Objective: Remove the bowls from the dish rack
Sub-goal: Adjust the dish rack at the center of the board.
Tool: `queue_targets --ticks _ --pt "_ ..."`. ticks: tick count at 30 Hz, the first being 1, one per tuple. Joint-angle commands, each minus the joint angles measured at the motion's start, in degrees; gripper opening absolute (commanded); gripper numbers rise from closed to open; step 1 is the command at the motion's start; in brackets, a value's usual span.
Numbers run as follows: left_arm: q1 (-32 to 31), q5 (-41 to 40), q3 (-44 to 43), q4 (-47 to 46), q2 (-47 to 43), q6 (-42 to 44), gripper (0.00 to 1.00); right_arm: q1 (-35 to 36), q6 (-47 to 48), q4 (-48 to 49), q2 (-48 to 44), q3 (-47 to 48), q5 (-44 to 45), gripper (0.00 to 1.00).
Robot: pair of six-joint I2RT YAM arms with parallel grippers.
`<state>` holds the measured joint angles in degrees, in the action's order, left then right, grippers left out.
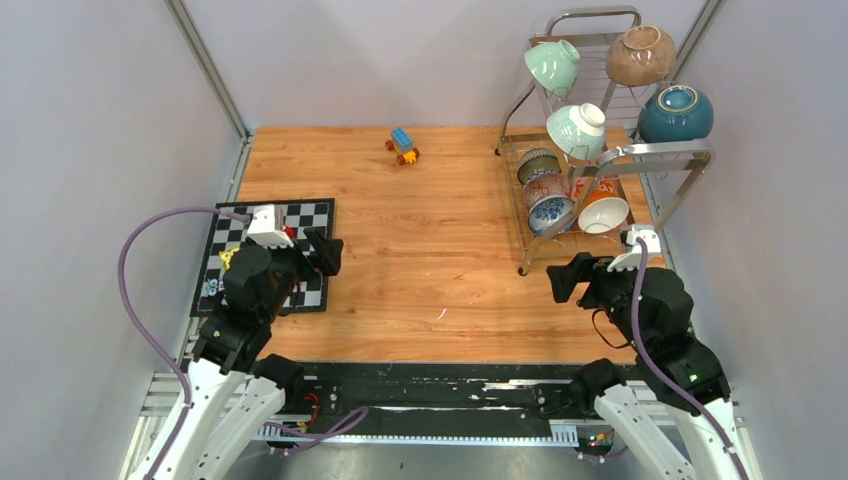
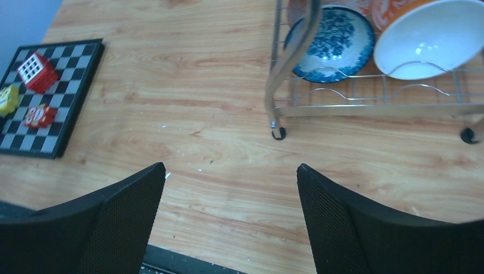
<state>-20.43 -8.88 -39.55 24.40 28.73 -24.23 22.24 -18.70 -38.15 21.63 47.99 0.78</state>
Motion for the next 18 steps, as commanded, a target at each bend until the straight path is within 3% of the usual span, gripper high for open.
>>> queue_targets --ticks 1,4,8,13,18 --pt "0.3 1.2 2.3 -2.8 -2.0 0.6 1.00 -0.5 -3.7 -3.1 -1.8 1.7 9.2 0.87" --pt "0.3 1.0 2.5 -2.5 -2.1 0.9 1.00 -0.4 -0.8 -0.2 -1.6 5.1 2.3 0.83" --pt "0.3 1.5 3.1 -3.5 -2.4 0.5 1.00 -0.5 1.4 -1.3 3.5 16.1 0.1 0.84" --pt "0.3 1.7 3.7 -4.2 -2.5 -0.4 1.00 -0.4 1.9 -2.2 11.3 29.7 3.3 0.84" --pt "0.2 1.8 3.8 -4.1 -2.2 -1.3 1.00 -0.4 0.8 0.1 17.2 37.2 7.6 0.84"
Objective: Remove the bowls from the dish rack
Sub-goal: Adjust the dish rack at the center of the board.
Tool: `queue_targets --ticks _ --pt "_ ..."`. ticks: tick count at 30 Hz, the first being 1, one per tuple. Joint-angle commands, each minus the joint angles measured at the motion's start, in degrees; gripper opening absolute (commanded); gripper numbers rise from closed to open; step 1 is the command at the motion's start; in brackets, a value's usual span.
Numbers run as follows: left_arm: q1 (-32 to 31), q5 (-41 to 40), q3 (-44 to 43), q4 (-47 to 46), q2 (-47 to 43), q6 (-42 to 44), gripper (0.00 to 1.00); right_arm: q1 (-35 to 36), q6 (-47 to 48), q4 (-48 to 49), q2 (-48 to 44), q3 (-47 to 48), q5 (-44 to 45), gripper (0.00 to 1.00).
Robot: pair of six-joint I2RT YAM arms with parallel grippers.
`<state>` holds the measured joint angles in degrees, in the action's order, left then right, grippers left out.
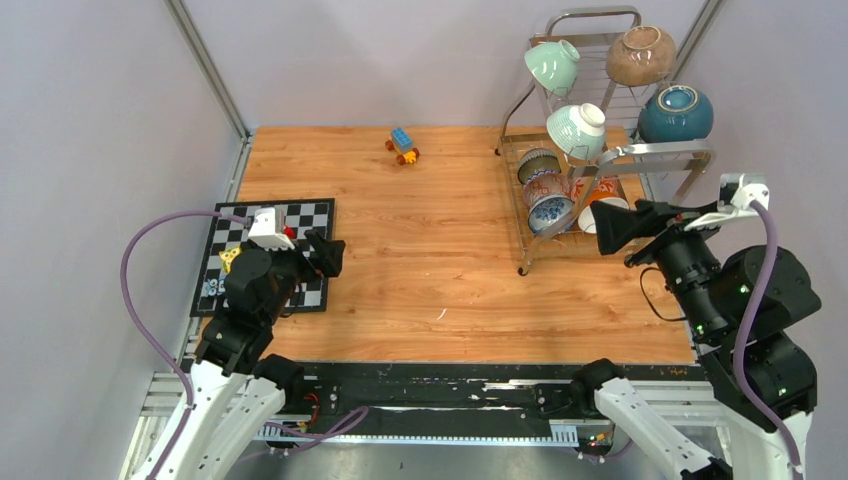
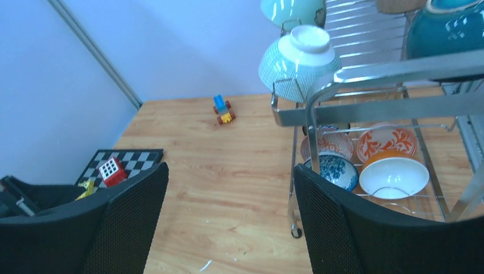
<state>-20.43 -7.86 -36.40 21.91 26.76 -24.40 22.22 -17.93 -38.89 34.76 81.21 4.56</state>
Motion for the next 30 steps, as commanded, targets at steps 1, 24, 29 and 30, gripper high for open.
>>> queue_targets --ticks 1,24,29,30 --pt "0.3 1.0 0.4 -2.0 0.2 -1.9 1.00 -0.3 -0.2 1.7 5.4 5.2 4.2 0.84" --pt "0.2 17.1 -2.8 -8.7 10.6 -12.9 1.00 -0.4 -14.3 6.9 8.1 -4.1 21.7 0.77" --pt "-1.3 21.0 -0.6 -13.2 12.8 -12.3 1.00 -0.4 -7.3 14.3 -2.2 -24.1 13.9 0.75" --pt "-1.4 20.8 0.3 -13.9 12.5 -12.5 1.00 -0.4 -6.1 15.6 -3.1 -26.8 12.8 0.74"
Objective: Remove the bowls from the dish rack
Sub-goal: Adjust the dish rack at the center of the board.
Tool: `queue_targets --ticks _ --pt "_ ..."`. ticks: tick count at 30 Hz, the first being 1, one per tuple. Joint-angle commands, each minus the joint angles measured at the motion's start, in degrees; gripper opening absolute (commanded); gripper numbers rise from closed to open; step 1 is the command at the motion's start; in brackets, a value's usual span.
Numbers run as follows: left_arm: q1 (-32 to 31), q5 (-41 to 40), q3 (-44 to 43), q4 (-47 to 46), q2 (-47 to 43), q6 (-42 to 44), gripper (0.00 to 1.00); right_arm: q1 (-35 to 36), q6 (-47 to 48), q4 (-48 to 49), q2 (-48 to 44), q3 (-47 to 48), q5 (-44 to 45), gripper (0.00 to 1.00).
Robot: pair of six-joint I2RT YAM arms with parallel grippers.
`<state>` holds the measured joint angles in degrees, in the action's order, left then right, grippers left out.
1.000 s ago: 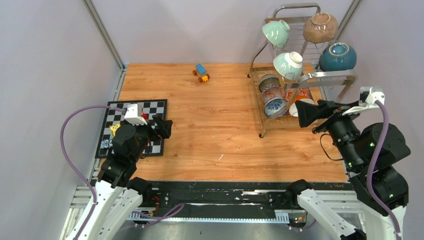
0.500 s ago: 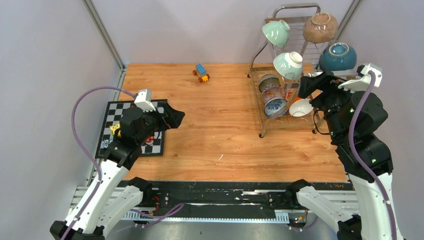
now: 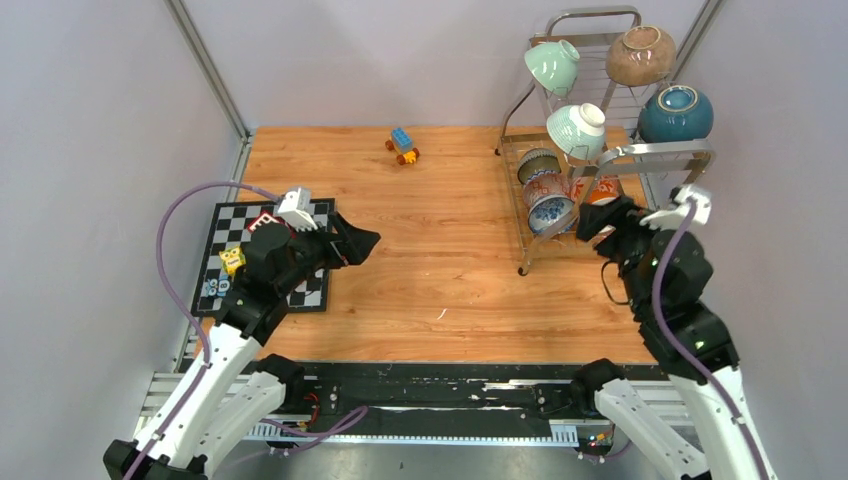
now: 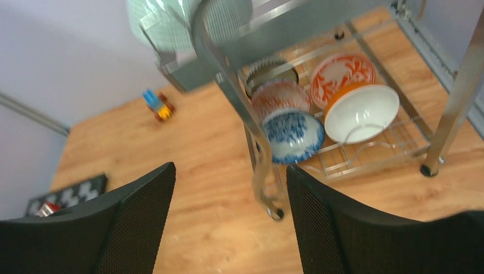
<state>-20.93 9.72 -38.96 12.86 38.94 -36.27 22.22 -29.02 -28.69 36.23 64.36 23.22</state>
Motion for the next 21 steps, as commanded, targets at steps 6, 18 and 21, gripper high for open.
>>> queue_targets --ticks 6,18,21 --pt "-1.0 1.4 4.9 -3.8 -1.6 0.4 1.00 -0.4 8.0 15.0 -2.3 -19.1 -6.3 0.76" --pt "-1.0 -5.4 3.2 5.1 -6.8 6.2 1.00 -2.9 5.4 33.6 10.9 -26.3 0.7 0.72" --pt "-1.0 -6.1 3.4 5.7 -7.0 7.1 1.00 -5.0 5.2 35.8 13.1 -27.2 -0.7 0.67"
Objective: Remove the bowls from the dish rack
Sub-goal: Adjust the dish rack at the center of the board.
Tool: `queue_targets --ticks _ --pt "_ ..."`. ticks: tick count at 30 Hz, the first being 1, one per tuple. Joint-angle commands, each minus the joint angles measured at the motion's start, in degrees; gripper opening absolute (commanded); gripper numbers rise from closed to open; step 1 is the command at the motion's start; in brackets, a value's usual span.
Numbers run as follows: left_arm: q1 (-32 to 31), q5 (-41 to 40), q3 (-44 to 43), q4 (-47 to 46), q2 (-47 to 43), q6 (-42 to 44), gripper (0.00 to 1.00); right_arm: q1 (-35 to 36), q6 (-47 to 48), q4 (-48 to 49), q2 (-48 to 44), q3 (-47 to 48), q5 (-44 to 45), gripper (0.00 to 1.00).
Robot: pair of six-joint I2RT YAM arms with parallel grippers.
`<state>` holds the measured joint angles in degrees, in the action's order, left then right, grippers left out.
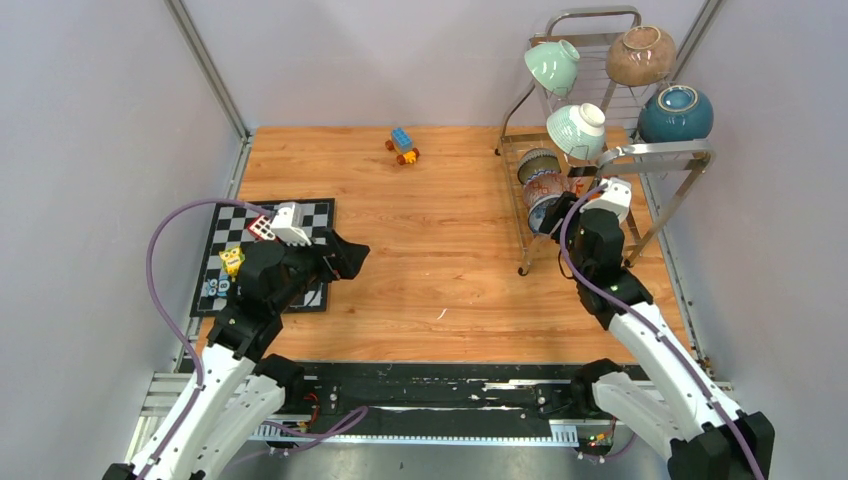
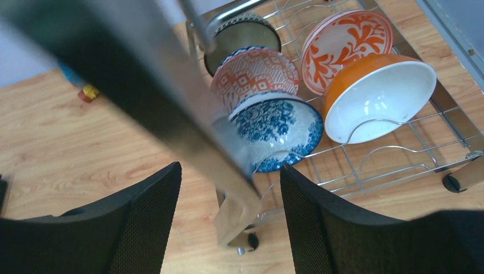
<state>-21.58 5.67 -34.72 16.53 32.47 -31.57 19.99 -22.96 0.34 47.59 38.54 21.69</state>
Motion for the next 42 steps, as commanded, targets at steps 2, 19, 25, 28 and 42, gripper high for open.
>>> queue_targets --ticks 2,19,25,28,42 --pt "-0.3 -2.4 -1.0 2.6 -0.7 2.6 1.00 -4.1 -1.0 7.8 3.0 -1.7 -0.5 0.61" --pt "-0.3 -3.1 -0.5 3.9 -4.2 3.2 1.00 -4.4 -2.4 9.4 7.9 -2.9 -10.2 0.19" --pt "-0.3 -3.5 -0.4 4.0 -4.3 2.9 1.00 -4.4 -2.0 8.1 7.5 -3.3 -14.6 0.03" --pt "-0.3 -3.6 -0.2 3.9 -4.2 2.8 1.00 -4.0 -1.1 6.9 6.9 -3.5 -17.0 0.03" --pt "-0.3 -3.9 0.4 3.1 -3.5 2.4 1.00 0.2 -0.7 4.8 2.5 -5.5 -23.1 0.03"
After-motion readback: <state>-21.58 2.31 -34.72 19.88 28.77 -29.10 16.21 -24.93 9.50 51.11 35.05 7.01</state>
